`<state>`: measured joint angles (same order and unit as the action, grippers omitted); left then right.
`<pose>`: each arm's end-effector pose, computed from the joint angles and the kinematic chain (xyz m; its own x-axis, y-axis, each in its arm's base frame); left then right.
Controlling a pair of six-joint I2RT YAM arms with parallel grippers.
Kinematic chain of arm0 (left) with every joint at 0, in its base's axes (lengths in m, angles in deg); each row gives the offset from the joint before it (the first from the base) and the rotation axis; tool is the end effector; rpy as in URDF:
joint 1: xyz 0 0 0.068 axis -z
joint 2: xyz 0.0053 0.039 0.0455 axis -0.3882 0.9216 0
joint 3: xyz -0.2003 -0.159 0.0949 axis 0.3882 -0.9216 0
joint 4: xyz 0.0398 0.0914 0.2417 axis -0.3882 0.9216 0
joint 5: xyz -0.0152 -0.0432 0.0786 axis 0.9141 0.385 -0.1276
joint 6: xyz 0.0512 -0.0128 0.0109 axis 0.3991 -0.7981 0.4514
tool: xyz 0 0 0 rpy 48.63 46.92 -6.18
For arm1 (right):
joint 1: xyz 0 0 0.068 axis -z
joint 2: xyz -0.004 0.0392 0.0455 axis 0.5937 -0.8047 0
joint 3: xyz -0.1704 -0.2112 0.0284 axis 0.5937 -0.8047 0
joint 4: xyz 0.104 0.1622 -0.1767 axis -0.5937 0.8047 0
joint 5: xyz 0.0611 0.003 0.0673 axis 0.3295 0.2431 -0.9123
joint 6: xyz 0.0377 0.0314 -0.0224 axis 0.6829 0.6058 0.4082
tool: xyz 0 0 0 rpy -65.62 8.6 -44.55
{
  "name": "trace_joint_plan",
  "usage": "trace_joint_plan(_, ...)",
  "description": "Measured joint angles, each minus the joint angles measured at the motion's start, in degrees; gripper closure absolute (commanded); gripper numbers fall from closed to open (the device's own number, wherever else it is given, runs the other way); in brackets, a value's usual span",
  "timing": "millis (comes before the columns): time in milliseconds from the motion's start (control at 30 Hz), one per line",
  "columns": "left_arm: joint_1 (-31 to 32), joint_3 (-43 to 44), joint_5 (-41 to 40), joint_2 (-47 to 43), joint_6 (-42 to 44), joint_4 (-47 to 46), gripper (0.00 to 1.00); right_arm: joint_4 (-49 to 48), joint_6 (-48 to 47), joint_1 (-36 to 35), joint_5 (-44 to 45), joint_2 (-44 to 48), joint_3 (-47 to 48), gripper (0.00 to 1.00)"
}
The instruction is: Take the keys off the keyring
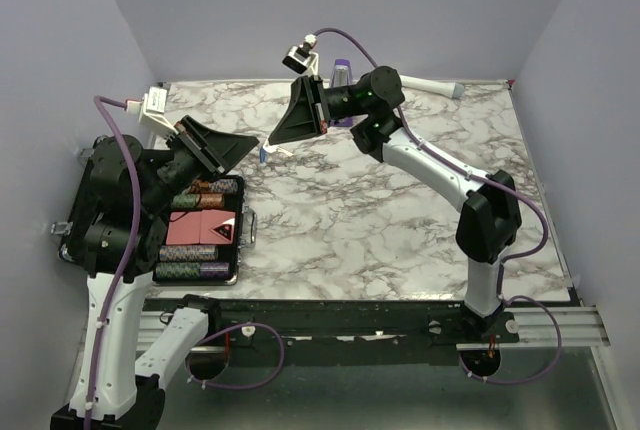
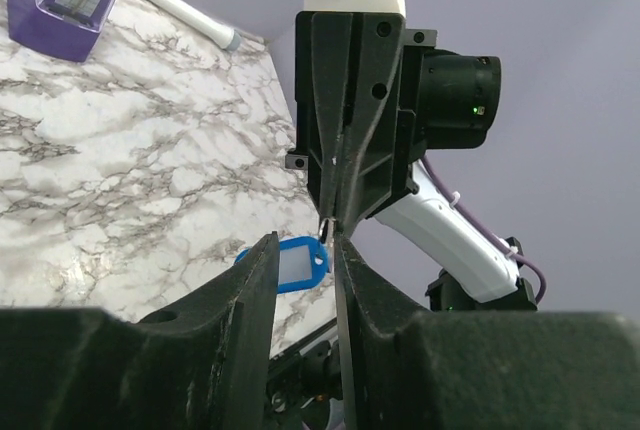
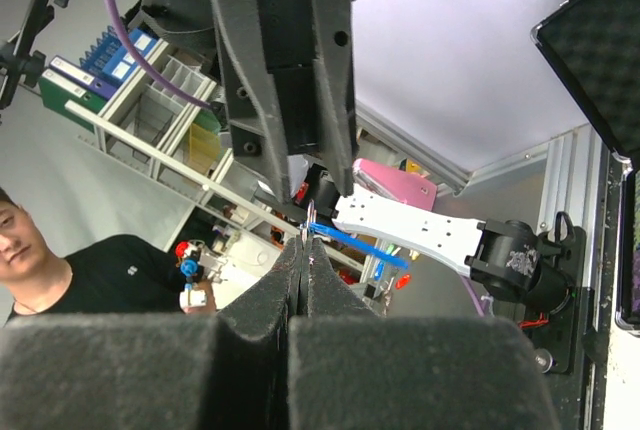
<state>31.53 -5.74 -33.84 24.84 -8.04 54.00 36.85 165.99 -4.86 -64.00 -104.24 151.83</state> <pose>0.1224 -0.0362 0.4710 -0.5191 -0.6427 -0.5634 0.3264 0.4602 -0.8256 0.3052 0.3122 0.4245 -0.7944 -0.2147 -0.5682 -0.4648 -0.3874 0.7962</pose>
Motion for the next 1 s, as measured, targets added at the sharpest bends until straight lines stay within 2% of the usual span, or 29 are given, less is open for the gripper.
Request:
trace_joint_plan(367,0.0,-3.1,0.0,-1.0,-2.4,-3.8,0.67,-0.9,2.1,0.0,-0.4,-0.5,0.9,0.99)
trace_joint_plan(533,0.0,-3.5,0.0,-1.4,-3.4,-5.4,0.72,-1.2,2.5,0.0,-0.7,-0.6,1.5,0.99)
trace_joint_plan(833,0.0,-4.5,0.7,-1.3,-3.8,-7.2,0.72,-1.6,3.0,0.0,-0.8,-1.8,2.6,0.99)
trace_joint_plan(967,0.0,-5.1,1.4,-1.3,-4.0,-7.9,0.78,-1.6,3.1,0.0,-0.9,-2.5,3.3,0.99)
trace_joint_plan(1000,0.0,-5.2,1.6,-1.2,-4.1,-8.0,0.83,-1.6,3.1,0.0,-0.9,-2.5,3.3,0.99)
